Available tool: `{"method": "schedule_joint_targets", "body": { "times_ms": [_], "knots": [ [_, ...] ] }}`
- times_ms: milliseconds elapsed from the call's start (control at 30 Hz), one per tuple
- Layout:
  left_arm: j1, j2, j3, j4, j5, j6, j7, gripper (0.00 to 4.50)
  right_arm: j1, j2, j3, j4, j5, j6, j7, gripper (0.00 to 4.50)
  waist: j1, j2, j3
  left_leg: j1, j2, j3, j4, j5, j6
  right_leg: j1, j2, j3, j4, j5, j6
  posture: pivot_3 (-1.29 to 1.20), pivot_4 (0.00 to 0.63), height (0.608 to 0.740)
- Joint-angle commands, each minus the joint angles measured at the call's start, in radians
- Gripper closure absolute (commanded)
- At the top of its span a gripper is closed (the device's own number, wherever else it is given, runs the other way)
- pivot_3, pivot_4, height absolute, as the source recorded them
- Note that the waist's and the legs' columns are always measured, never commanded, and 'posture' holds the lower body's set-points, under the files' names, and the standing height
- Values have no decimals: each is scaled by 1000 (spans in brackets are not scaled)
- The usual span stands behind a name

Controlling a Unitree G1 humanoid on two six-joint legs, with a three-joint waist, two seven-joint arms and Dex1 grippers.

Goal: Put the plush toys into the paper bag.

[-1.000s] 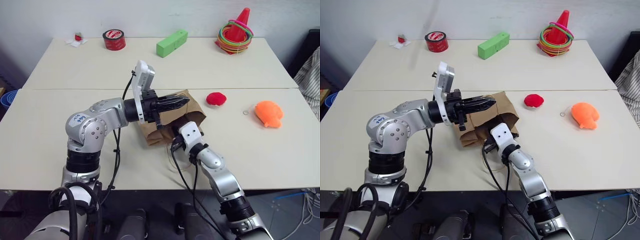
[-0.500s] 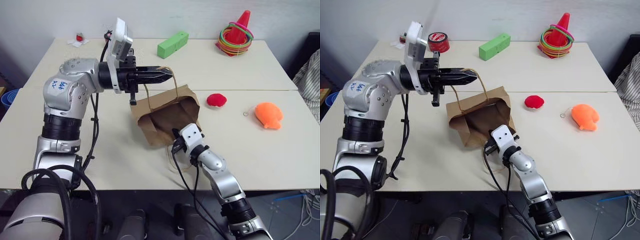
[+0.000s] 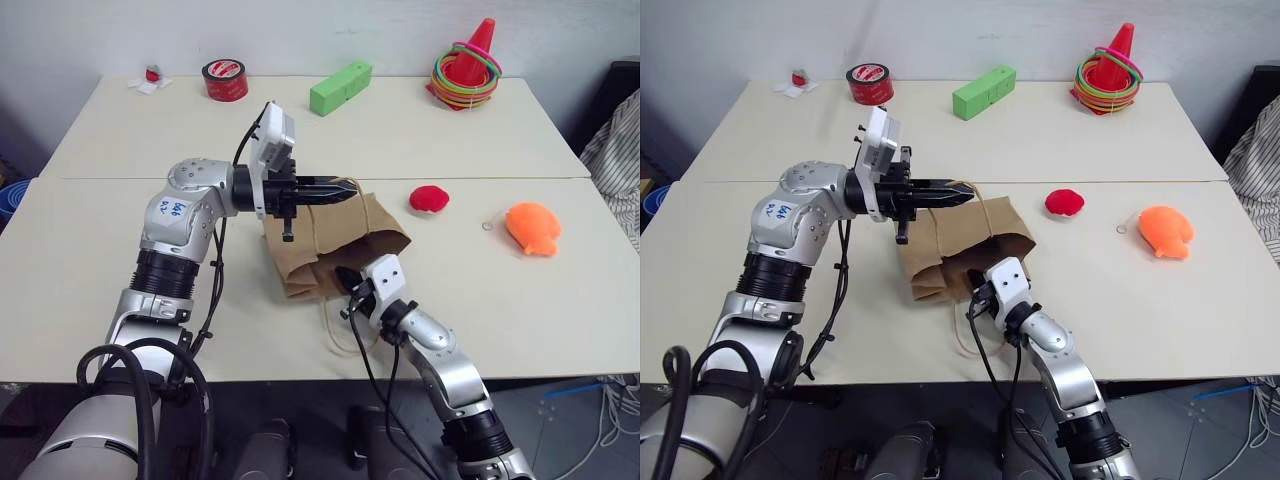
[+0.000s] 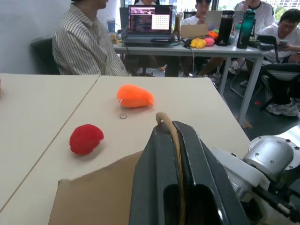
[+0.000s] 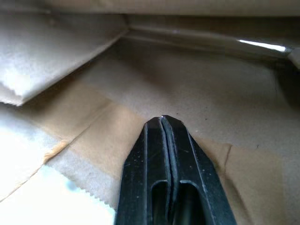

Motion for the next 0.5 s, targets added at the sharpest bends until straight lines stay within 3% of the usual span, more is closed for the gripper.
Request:
{"method": "schedule_joint_targets", "body": {
  "times_ms": [33,233,333,400,500],
  "knots": [
    [-22,-2,10,-20,1,-23,-14,4500,41,-88,-5,-178,54,25,93,3191,1,0,0,0,0,0,0,0,0,0,0,0,0,0,0,0,150,740],
    [-37,6,6,13,24,-71,-42,4500,190,-172,-172,-426,247,14,150,1116,7,0,0,-1,-1,0,1,-1,2,1,-1,-1,-1,0,0,0,150,740],
    [-56,25,17,40,26,-101,-76,4500,326,-208,-326,-523,331,3,138,30,11,0,0,-1,-1,0,0,-1,2,1,0,-1,-2,0,0,0,150,740],
    [-66,36,22,55,26,-111,-93,4500,427,-219,-416,-562,368,-26,146,30,15,0,0,-1,0,0,0,-1,2,1,0,-2,-2,0,0,0,150,740],
    [-93,53,47,107,12,-133,-133,4500,714,-164,-622,-492,344,-174,177,30,31,0,0,0,-1,1,0,-2,3,1,0,-1,-2,0,1,0,150,740]
  ]
}}
